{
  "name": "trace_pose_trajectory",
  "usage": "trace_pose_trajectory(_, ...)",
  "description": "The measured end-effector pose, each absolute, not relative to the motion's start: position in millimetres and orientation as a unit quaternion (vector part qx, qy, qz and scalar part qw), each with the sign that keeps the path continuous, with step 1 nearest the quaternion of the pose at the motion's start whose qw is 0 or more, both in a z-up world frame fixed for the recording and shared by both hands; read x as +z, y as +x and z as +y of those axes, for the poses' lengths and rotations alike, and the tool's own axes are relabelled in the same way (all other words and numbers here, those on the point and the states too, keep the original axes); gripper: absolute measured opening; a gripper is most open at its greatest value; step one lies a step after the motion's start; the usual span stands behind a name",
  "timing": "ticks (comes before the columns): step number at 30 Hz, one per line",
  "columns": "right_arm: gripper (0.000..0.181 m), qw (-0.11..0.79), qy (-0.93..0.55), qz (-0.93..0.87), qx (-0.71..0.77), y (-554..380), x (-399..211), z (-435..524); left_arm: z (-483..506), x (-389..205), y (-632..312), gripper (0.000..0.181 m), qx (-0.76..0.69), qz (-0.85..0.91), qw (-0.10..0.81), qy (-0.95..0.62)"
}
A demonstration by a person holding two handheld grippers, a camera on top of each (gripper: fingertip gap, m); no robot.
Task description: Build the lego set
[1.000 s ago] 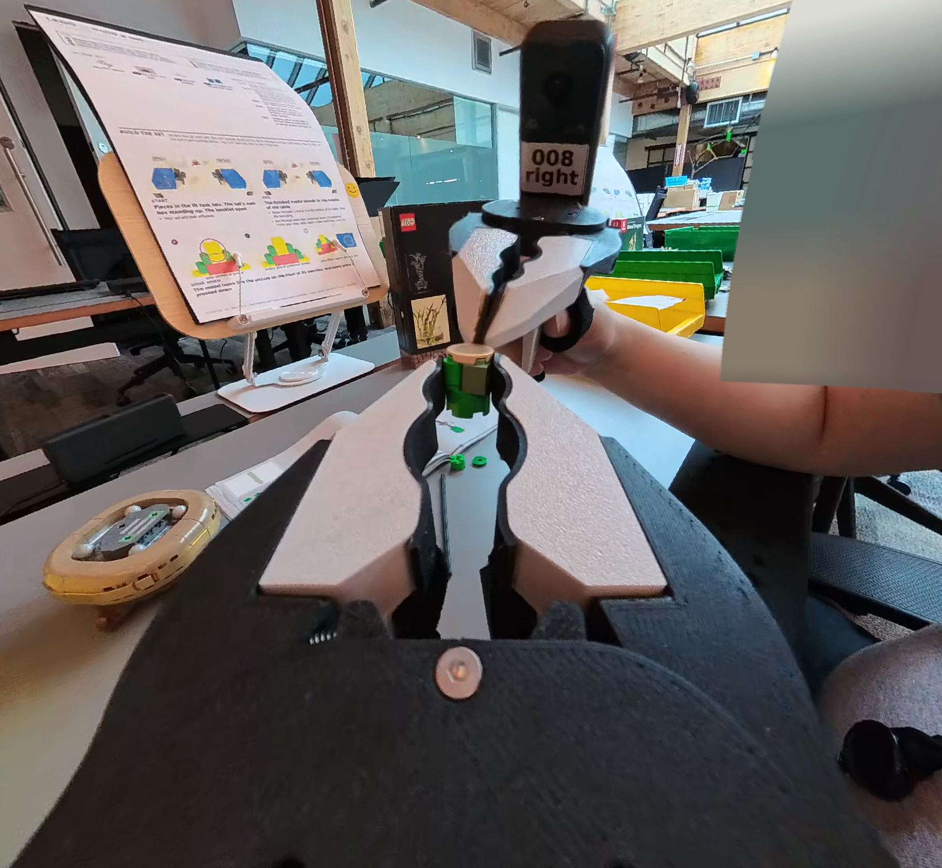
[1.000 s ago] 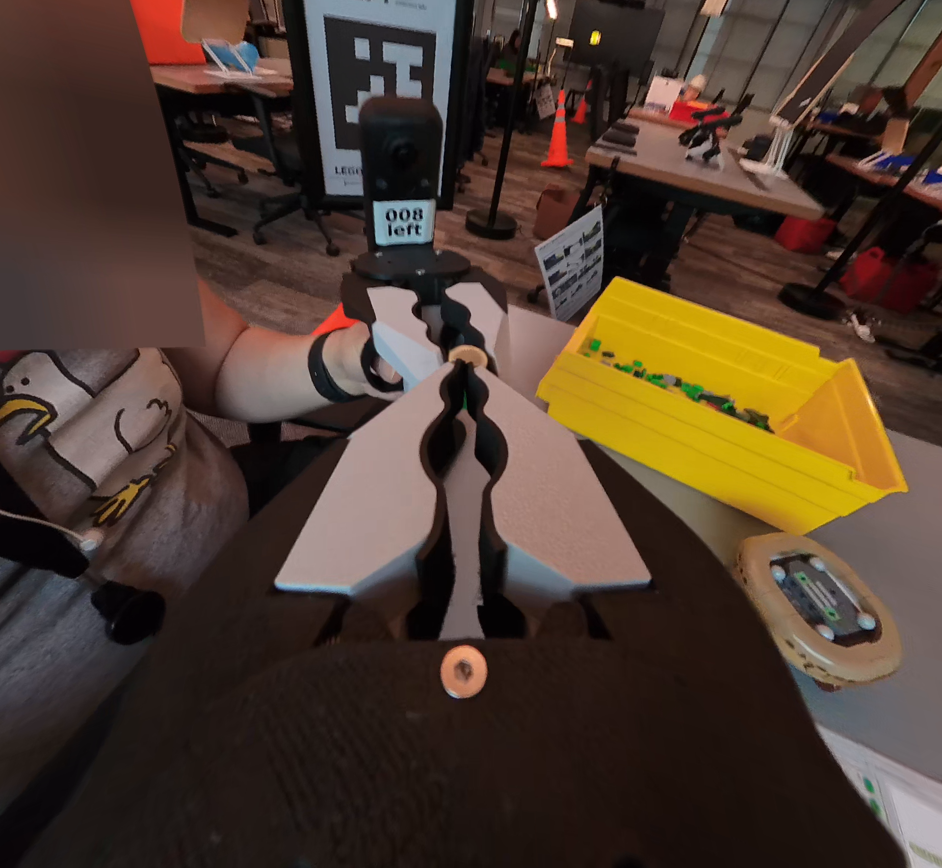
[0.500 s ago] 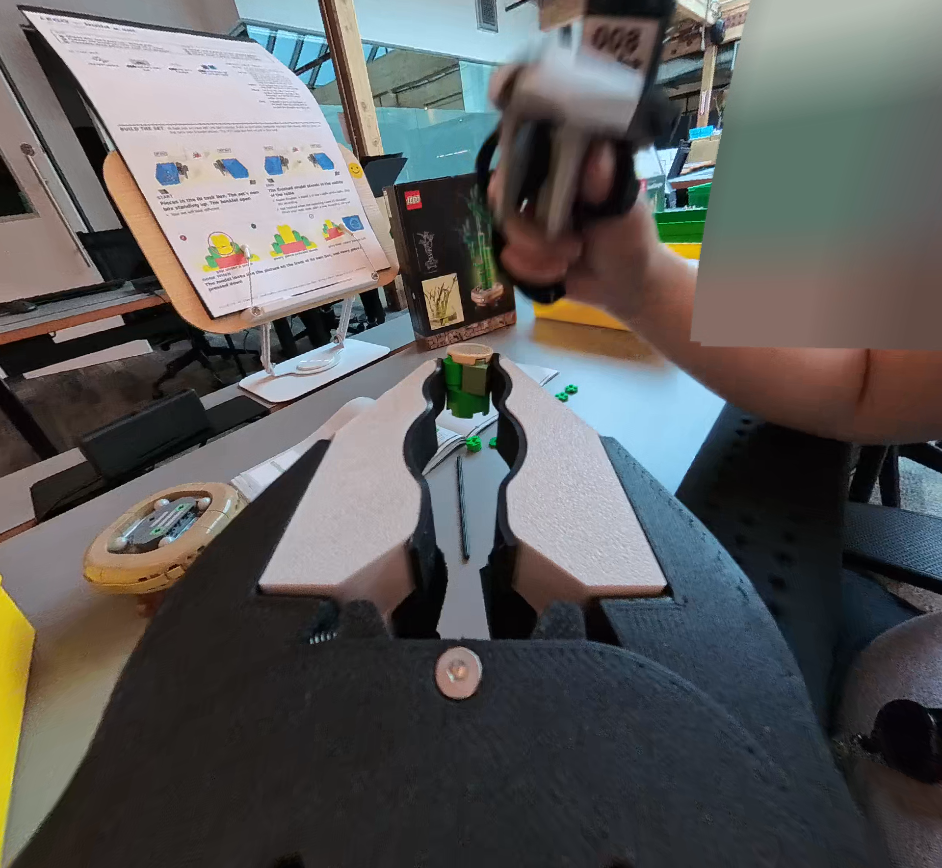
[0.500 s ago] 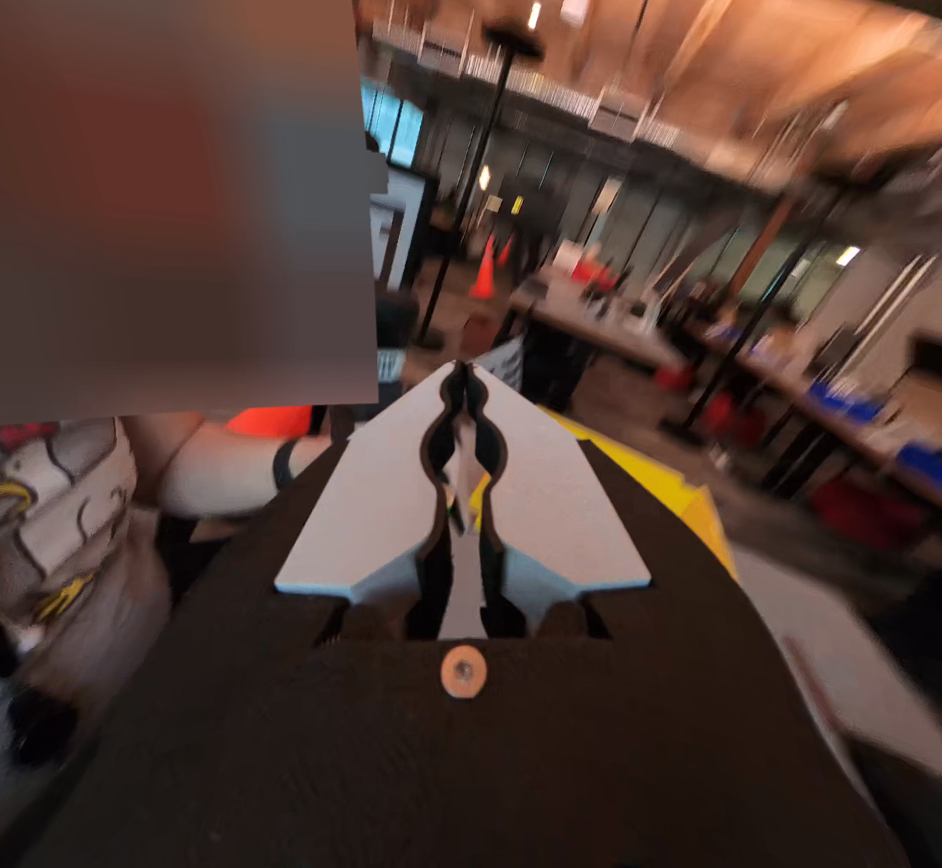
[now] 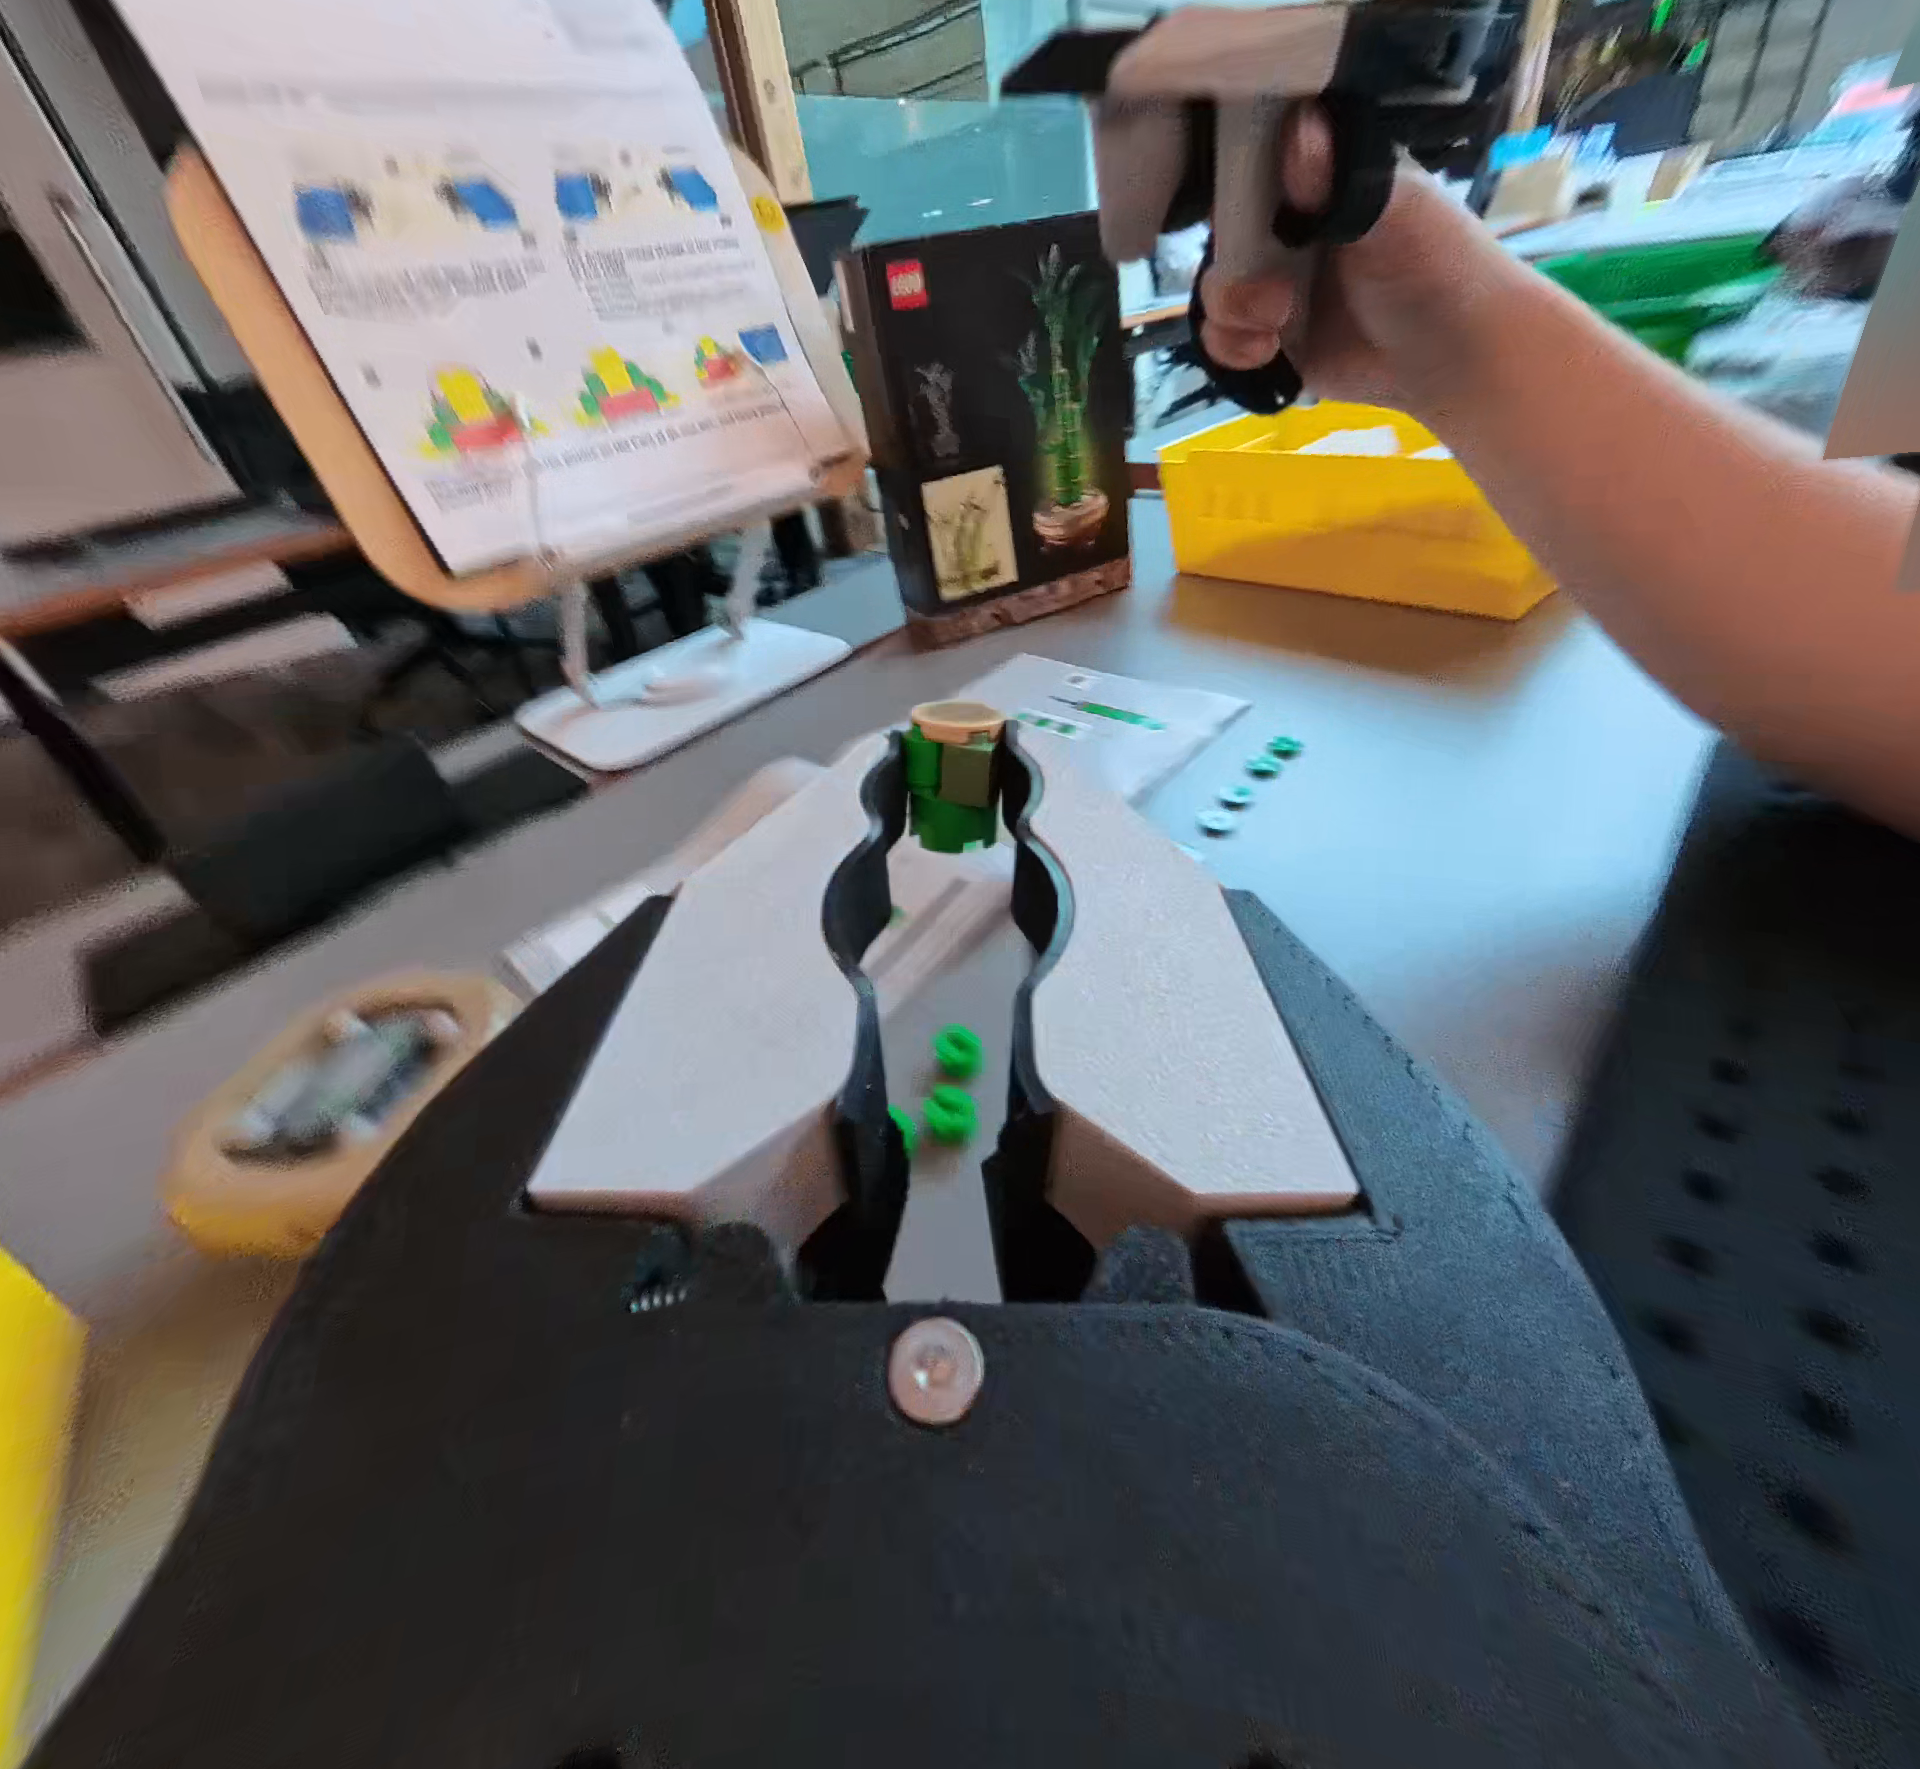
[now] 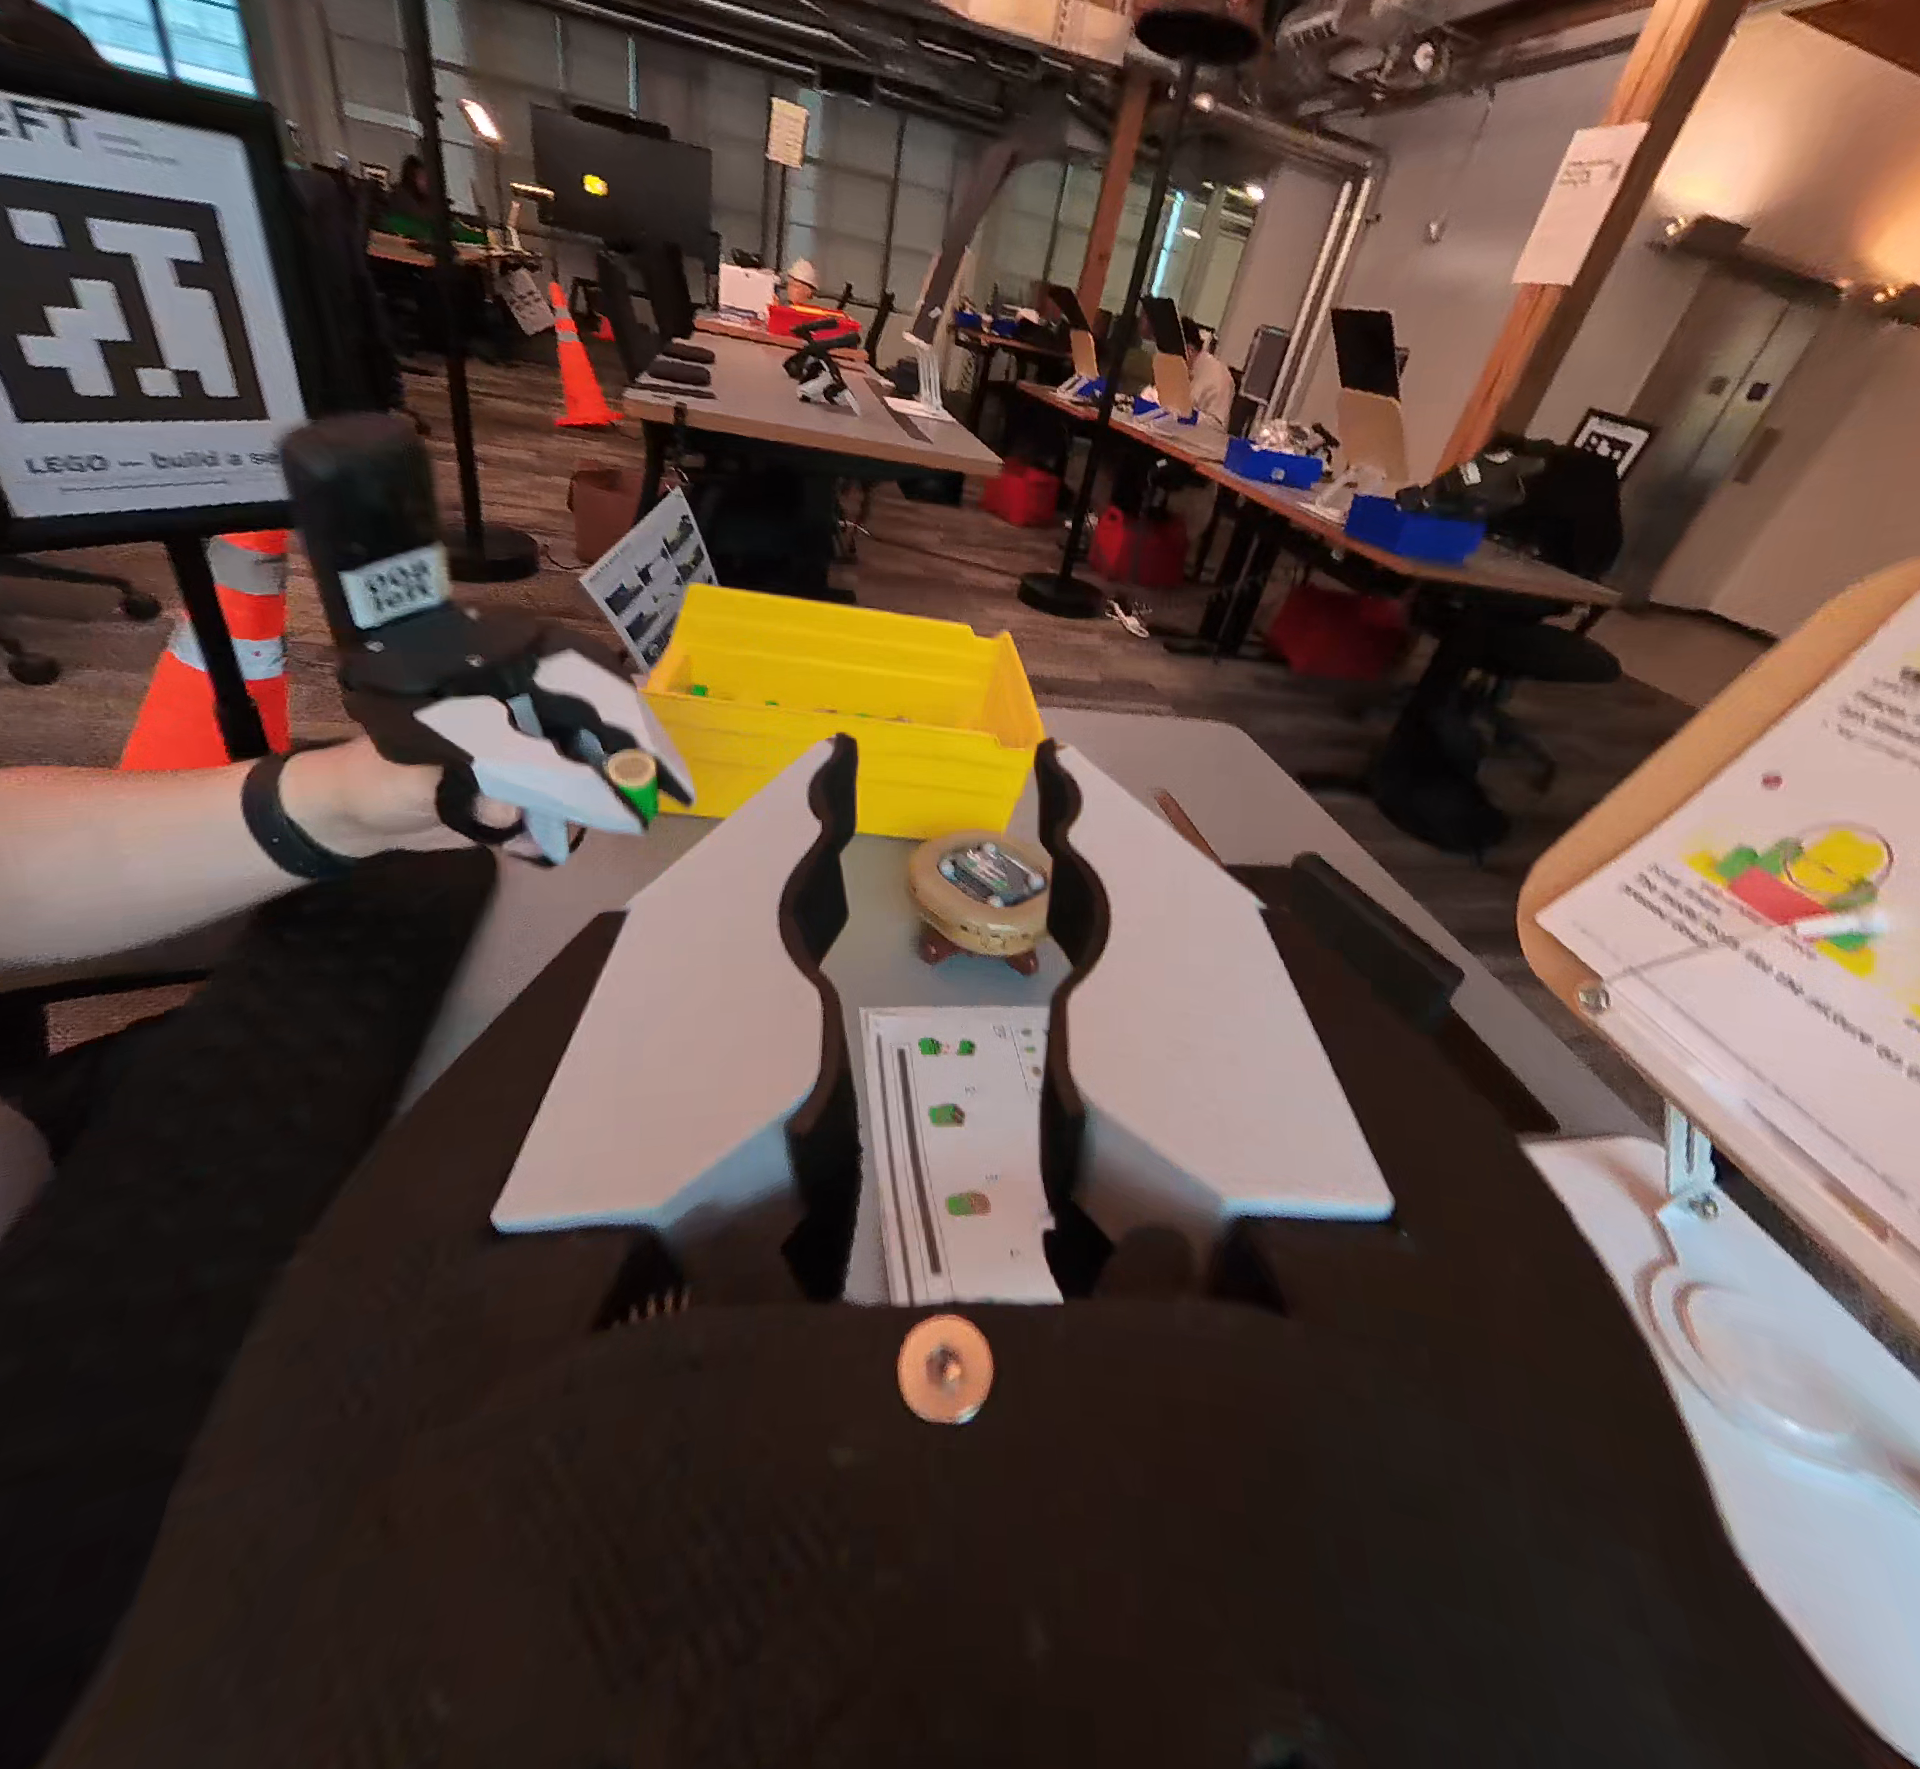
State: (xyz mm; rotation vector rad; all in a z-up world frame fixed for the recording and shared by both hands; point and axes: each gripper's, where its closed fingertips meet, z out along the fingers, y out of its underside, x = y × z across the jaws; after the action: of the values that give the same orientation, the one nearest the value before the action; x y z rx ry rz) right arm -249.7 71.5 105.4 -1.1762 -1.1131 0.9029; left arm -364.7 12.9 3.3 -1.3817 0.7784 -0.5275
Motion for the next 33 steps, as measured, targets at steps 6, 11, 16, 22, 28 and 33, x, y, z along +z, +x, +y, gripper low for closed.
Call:
trace_pose_trajectory(6, 0.036, 0.545, -0.58, -0.434, 0.422, -241, 69, 106, 59, 29, -316, 0.015, -0.234, 0.347, 0.693, -0.587)
trace_pose_trajectory(11, 0.038, 0.514, -0.617, -0.374, 0.465, -235, 54, 127, 80, 16, -310, 0.015, -0.24, 0.311, 0.708, -0.587)
trace_pose_trajectory(16, 0.044, 0.412, -0.625, -0.333, 0.573, -258, 47, 119, 67, 4, -317, 0.015, -0.326, 0.293, 0.683, -0.585)
trace_pose_trajectory(22, 0.043, 0.279, -0.58, -0.373, 0.668, -308, 50, 62, 54, 22, -320, 0.015, -0.457, 0.266, 0.622, -0.577)
trace_pose_trajectory(28, 0.042, 0.072, -0.604, -0.279, 0.743, -337, 27, 44, 47, 22, -319, 0.015, -0.372, 0.328, 0.662, -0.562)
trace_pose_trajectory(33, 0.023, 0.001, -0.612, -0.26, 0.747, -346, 14, 36, 47, 15, -313, 0.015, -0.335, 0.348, 0.668, -0.565)
